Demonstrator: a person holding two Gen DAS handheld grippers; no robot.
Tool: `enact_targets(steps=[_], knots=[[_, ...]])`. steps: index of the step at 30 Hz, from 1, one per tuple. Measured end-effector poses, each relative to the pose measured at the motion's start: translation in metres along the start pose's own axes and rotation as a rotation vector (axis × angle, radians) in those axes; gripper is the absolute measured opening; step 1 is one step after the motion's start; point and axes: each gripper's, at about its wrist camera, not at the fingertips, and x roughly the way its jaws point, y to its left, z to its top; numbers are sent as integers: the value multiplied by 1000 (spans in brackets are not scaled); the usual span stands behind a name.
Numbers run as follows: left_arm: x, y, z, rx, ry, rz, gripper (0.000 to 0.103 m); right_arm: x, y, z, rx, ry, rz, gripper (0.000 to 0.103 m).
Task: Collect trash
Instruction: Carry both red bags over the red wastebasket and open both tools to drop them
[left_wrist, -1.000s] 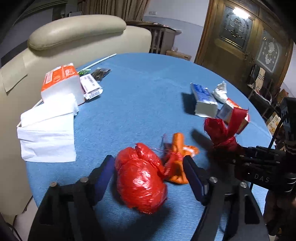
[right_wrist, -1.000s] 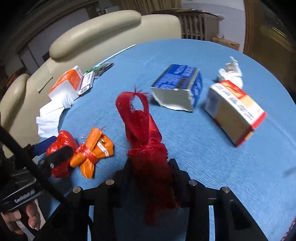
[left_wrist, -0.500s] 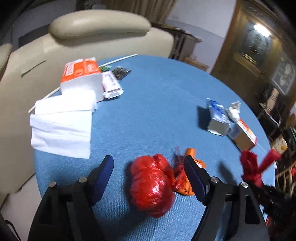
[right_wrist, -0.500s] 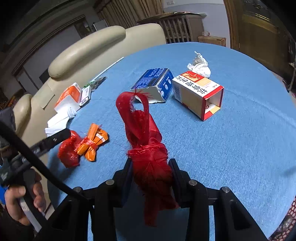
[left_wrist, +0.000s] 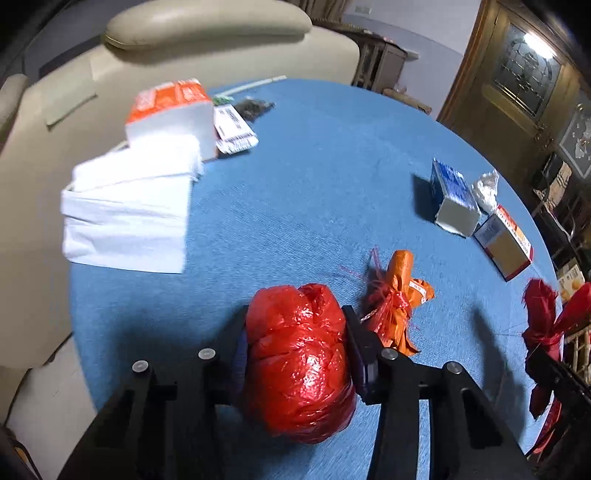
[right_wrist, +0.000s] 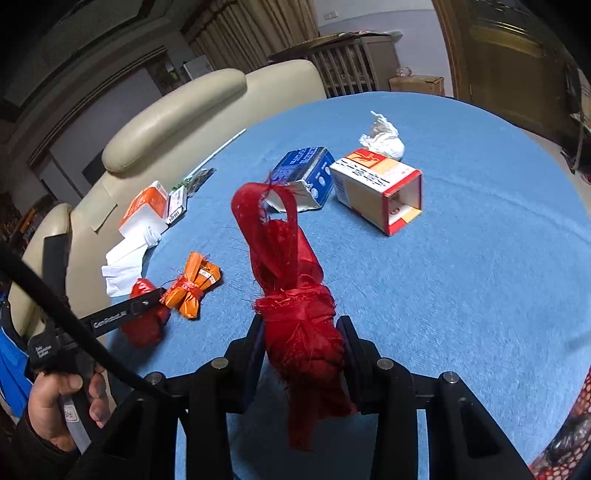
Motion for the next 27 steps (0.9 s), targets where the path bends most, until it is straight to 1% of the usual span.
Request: enact_targets(steps=[2, 4, 7, 9, 16, 23, 27], knots=[[-10, 4, 1, -12, -34, 8, 47, -1, -3, -3, 13, 4, 2, 41], [-23, 3, 3, -12, -84, 20, 47, -3, -6, -5, 18, 4, -2, 41], [-37, -3, 4, 8, -133, 11, 47, -11, -11, -7, 35, -14, -13, 41], [-44, -14, 3, 29, -146, -8, 47, -17, -15, -10, 51, -25, -17, 41], [-63, -81, 5, 150, -158, -115, 47, -46, -33, -16, 103, -80, -43, 41], [-86, -156, -9, 285, -175, -239, 47, -85, -60, -29, 177, -160, -80, 41], [-95, -193, -22, 363, -176, -294, 47, -107, -77, -39, 226, -200, -109, 41]])
